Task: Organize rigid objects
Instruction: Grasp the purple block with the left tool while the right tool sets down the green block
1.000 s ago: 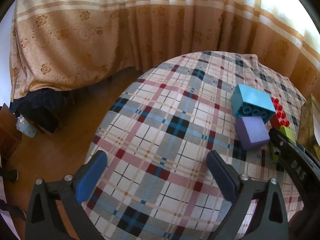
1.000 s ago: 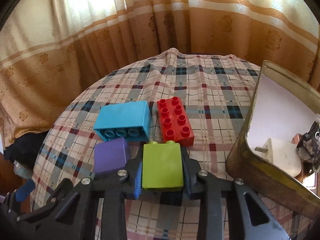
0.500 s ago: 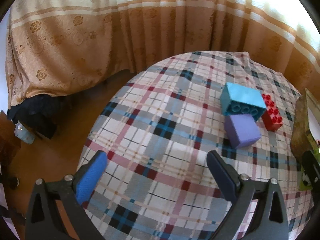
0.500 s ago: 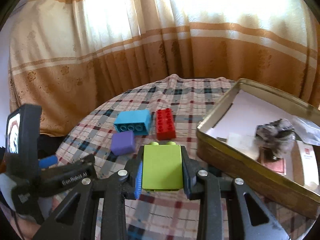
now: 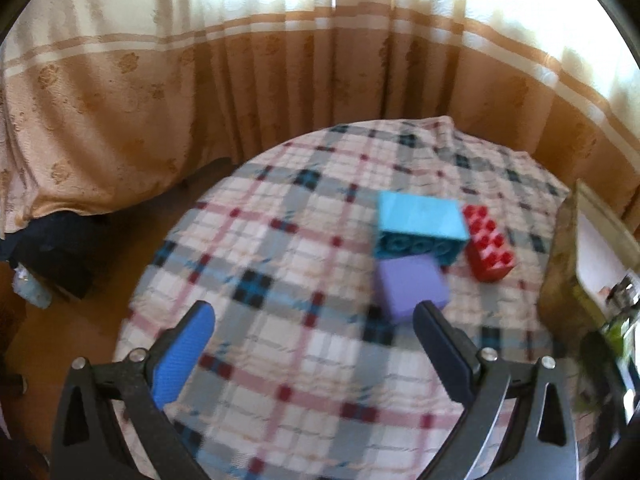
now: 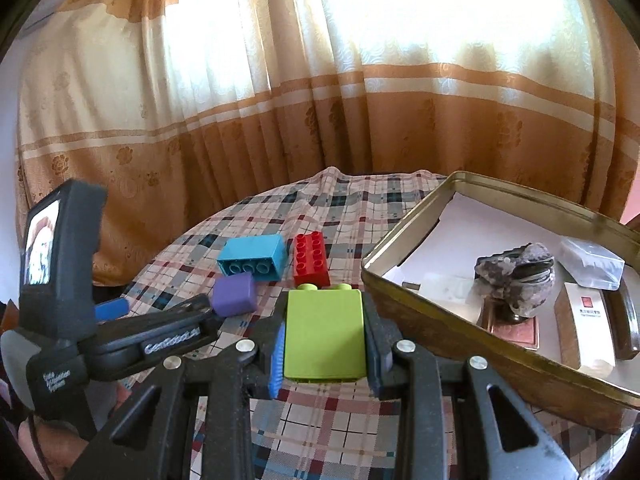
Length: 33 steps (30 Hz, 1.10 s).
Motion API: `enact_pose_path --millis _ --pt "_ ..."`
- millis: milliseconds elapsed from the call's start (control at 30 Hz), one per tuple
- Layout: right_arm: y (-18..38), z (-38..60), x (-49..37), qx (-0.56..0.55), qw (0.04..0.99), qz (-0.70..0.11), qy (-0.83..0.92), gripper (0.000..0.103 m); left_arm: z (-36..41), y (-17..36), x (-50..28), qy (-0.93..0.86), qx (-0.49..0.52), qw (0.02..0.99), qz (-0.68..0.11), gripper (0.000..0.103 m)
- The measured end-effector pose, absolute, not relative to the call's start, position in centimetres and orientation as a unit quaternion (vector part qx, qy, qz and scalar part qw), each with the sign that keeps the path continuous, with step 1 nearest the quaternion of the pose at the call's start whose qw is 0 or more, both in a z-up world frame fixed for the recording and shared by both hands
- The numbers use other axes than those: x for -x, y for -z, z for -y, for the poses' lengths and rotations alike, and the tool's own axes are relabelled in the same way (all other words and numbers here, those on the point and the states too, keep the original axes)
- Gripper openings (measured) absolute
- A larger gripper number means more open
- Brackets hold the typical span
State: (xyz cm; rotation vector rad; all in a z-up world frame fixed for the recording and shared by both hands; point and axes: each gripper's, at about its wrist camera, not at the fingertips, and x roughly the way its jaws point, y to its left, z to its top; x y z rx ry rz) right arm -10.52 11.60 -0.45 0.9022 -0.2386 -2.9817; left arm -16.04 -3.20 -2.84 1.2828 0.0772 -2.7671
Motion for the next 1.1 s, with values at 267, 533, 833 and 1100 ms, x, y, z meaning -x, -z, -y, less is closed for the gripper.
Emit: enact_pose_path --millis 267,533,833,1100 --pt "0.3 -12.1 10.3 -0.281 -0.003 0.084 0.956 0.034 0.5 4.1 19.3 0.889 -0.455 0.016 -0.045 0.086" --pt "0.3 -12.0 10.4 -0.284 -0.003 0.079 0.956 0.034 -0.8 5.2 19.3 0.898 -0.440 0.011 -0.018 0.083" --pt "0.5 -12.0 10.7 -0.289 -0.010 0.079 0.954 0.031 -0.2 4.8 18.0 0.903 -0.428 -0.032 -0.014 0.039" --pt "0.4 -12.3 10.4 -0.282 -0.009 0.084 0.956 0.031 0.8 4.7 17.1 0.900 -0.432 -0.043 -0.046 0.039"
